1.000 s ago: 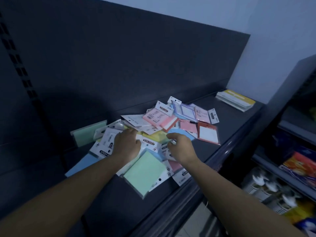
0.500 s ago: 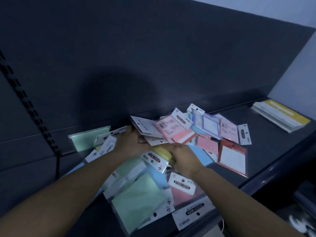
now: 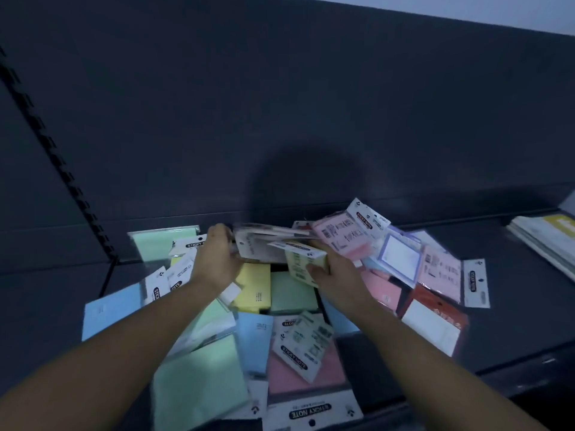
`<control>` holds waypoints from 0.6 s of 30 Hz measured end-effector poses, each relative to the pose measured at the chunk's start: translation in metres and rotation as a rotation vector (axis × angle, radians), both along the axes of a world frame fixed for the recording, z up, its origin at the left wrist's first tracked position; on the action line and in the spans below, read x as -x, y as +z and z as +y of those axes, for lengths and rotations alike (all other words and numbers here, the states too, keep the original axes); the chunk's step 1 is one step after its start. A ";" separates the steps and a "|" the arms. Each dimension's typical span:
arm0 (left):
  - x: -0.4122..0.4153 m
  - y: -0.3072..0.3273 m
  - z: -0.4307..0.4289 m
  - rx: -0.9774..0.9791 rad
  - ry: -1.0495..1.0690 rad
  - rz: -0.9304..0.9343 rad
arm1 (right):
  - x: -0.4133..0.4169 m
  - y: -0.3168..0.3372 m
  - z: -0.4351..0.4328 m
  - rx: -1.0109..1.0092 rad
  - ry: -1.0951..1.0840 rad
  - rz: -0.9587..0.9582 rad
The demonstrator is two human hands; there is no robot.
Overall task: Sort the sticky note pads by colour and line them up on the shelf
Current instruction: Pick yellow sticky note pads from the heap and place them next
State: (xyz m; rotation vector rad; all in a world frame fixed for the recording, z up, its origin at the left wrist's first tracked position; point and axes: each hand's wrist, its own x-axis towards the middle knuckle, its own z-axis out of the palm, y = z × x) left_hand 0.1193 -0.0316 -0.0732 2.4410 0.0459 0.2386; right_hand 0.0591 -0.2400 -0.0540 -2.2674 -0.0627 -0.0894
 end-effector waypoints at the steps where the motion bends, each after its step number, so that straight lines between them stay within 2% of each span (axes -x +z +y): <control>1: 0.002 -0.001 0.001 -0.059 0.036 0.009 | 0.000 0.000 -0.001 -0.004 0.012 0.001; 4: 0.007 0.000 0.002 -0.345 -0.019 0.112 | 0.002 -0.001 -0.004 0.030 0.065 -0.018; 10: 0.028 0.011 0.005 -0.661 -0.259 0.449 | 0.008 -0.007 0.003 0.064 0.126 -0.091; 12: 0.036 0.014 0.004 -0.693 -0.269 0.472 | 0.010 -0.008 0.005 0.099 0.131 -0.147; 18: 0.058 0.024 0.005 -0.617 -0.186 0.316 | 0.016 -0.005 0.014 0.173 0.200 -0.394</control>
